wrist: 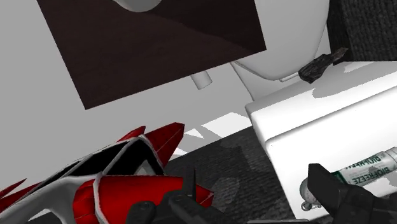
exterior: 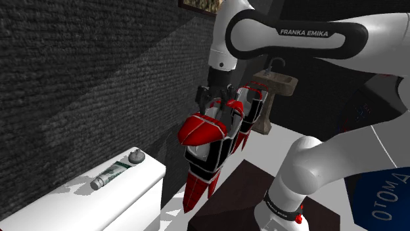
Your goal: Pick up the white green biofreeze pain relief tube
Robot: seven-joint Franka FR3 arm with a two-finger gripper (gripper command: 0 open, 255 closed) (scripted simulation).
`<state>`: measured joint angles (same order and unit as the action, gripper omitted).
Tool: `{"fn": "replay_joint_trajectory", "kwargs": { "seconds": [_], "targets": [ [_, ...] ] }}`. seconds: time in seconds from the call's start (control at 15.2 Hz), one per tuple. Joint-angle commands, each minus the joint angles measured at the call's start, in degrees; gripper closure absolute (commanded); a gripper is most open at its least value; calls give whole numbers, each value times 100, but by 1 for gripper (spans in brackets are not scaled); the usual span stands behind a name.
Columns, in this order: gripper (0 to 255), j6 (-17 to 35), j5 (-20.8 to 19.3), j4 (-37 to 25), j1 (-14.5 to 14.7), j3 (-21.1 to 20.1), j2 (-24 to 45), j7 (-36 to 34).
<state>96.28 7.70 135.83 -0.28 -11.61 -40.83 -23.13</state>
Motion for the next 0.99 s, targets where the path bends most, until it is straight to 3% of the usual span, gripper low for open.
{"fn": "replay_joint_trajectory", "kwargs": {
  "seconds": [0.0,0.46,0.92],
  "targets": [
    [0,238,153,7,-14,-308,260,-492],
    [0,979,378,-344,-178,-1266,1461,-2072],
    [0,1636,16,-1104,-407,-2103,3081,-3802]
  ]
}}
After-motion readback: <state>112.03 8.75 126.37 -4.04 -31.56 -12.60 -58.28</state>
